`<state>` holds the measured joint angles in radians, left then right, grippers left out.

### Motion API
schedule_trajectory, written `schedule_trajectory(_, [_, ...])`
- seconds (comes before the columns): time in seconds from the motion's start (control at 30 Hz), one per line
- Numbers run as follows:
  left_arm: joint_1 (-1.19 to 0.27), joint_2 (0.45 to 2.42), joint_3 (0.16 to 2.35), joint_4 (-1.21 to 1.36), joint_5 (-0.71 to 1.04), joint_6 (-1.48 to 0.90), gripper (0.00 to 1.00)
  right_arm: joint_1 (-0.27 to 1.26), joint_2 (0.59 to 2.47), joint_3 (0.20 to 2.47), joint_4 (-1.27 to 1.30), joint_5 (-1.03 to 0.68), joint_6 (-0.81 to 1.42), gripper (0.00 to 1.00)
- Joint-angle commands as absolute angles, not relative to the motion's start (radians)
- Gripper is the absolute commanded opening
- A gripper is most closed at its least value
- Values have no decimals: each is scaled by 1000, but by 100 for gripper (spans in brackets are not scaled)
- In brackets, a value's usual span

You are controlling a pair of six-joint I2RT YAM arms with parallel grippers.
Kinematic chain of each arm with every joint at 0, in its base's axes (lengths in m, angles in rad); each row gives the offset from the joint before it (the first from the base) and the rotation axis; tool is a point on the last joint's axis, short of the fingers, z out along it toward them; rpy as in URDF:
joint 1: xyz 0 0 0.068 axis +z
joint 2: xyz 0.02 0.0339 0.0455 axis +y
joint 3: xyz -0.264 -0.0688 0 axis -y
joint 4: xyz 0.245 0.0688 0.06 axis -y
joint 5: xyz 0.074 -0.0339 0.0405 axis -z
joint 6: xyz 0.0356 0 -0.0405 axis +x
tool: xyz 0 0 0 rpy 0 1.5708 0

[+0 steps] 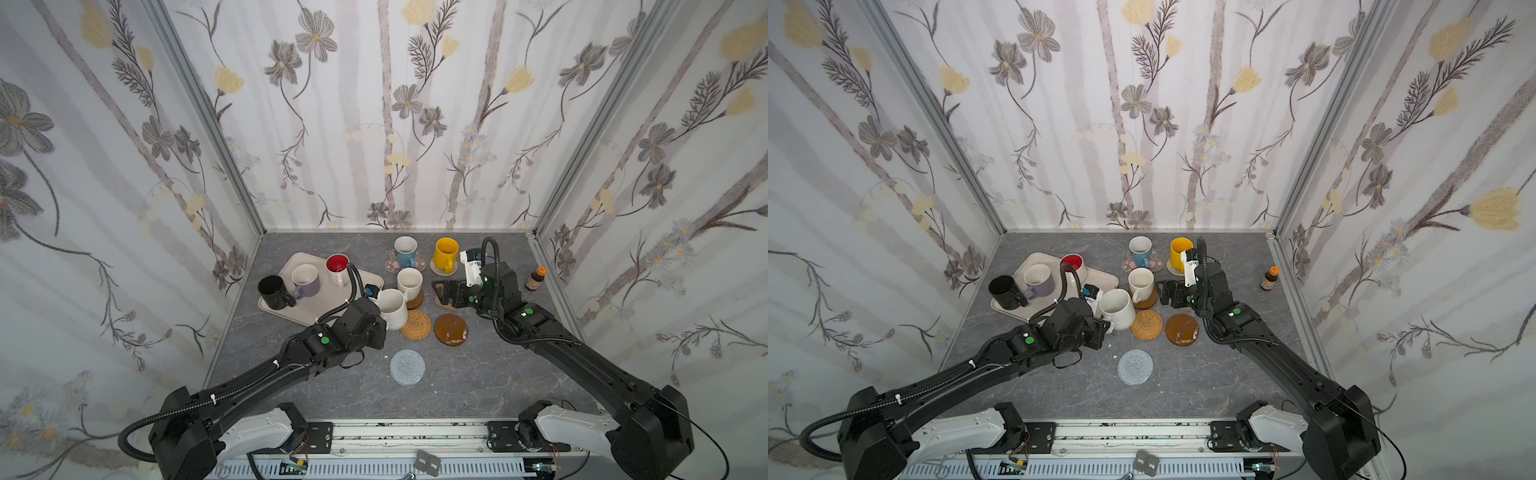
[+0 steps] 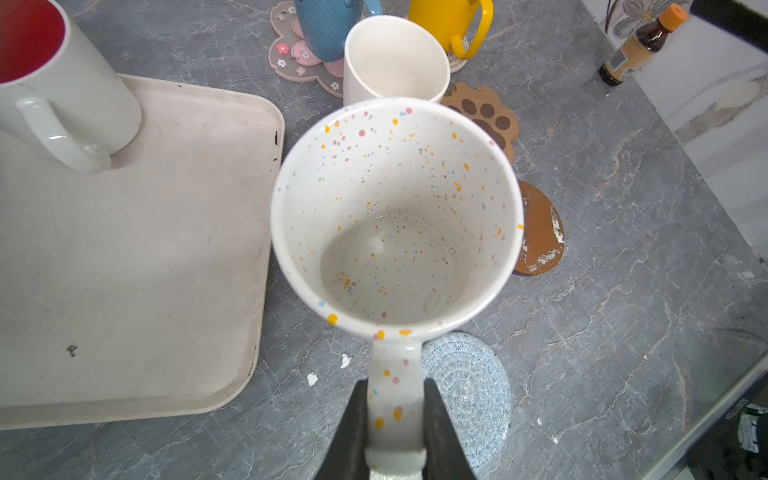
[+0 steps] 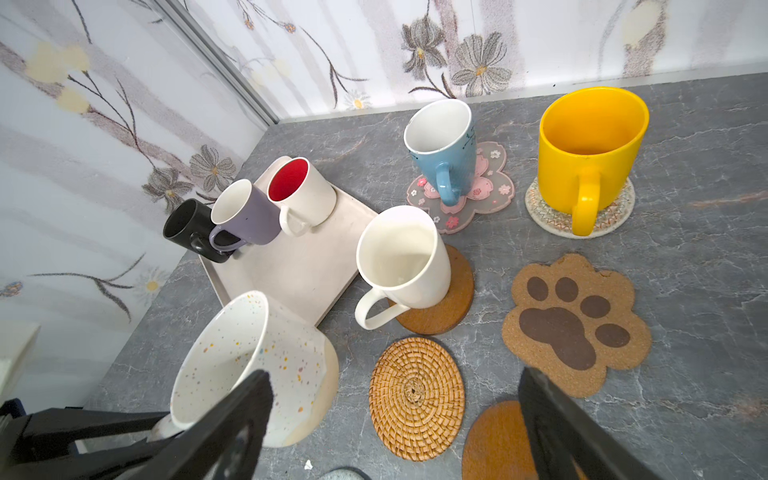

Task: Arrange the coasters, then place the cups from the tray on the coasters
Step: 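Lift the speckled mug with the left gripper and carry it over the rattan coaster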

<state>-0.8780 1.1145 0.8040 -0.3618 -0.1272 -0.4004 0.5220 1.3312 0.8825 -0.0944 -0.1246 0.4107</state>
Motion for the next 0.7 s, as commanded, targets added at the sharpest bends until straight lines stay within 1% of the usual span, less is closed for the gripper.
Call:
schedule_trajectory(0.0, [-923, 1132, 813, -275, -205, -401, 0, 510, 1320, 871, -77, -135, 413, 93])
schedule_trajectory(0.23, [-965, 1243, 838, -218, -244, -383, 0, 496, 1307, 855, -80, -138, 411, 93])
schedule_trajectory(0.33, [-965, 1255, 839, -180, -259, -382, 0, 488, 1299, 846, -80, -139, 411, 93])
schedule_trajectory(0.67, [-965, 1379, 874, -79, -220, -358, 0, 453, 1287, 827, -82, -153, 401, 93])
